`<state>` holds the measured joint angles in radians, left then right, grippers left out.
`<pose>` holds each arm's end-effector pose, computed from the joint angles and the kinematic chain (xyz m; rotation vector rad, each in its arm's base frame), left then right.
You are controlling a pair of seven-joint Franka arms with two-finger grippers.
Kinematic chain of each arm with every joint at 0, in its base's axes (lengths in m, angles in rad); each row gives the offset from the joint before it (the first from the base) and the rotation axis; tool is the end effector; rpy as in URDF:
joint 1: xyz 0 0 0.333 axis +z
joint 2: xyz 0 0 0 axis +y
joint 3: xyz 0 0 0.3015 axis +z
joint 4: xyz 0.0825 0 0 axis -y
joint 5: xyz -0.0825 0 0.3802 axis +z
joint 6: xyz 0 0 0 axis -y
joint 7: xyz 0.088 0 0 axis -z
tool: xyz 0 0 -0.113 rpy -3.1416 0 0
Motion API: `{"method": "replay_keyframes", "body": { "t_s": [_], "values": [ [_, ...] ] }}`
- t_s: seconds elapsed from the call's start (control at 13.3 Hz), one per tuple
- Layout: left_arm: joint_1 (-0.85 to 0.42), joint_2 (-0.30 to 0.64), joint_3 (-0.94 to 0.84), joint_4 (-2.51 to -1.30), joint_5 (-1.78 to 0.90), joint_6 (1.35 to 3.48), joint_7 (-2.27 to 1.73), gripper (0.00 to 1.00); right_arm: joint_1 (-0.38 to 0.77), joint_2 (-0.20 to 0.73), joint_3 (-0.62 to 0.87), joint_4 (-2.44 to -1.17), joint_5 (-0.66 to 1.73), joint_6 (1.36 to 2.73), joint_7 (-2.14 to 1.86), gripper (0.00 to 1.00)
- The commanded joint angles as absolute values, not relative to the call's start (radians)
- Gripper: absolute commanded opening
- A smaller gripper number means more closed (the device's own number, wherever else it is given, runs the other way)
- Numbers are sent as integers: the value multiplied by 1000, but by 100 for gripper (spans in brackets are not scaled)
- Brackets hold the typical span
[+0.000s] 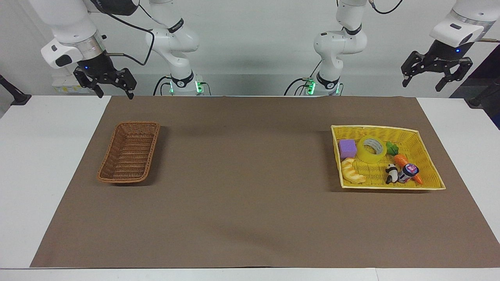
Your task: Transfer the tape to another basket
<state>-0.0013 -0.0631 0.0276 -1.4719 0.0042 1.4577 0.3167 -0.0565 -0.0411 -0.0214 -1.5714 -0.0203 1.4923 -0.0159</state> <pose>0.5185 0.0147 0.6733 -3.0972 0.4520 -0.0747 0.5284 -0.0439 0.6192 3.1219 -0.0986 -0.0607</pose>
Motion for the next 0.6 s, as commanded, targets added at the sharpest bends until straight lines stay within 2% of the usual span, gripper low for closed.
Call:
{"method": "replay_keyframes", "body": {
  "t_s": [0.0, 0.22, 0.53],
  "values": [
    [-17, -90, 37, -1503, 3, 1456, 308, 100, -64, -52, -12, -1585, -31, 1502, -8, 100],
    [-17, -90, 34, -1506, 3, 1473, 328, 100, -64, -78, -12, -1629, -22, 1535, -8, 100],
    [-14, -92, 34, -1516, 2, 1489, 414, 100, -61, -77, -14, -1626, -25, 1528, -11, 100]
  ]
}}
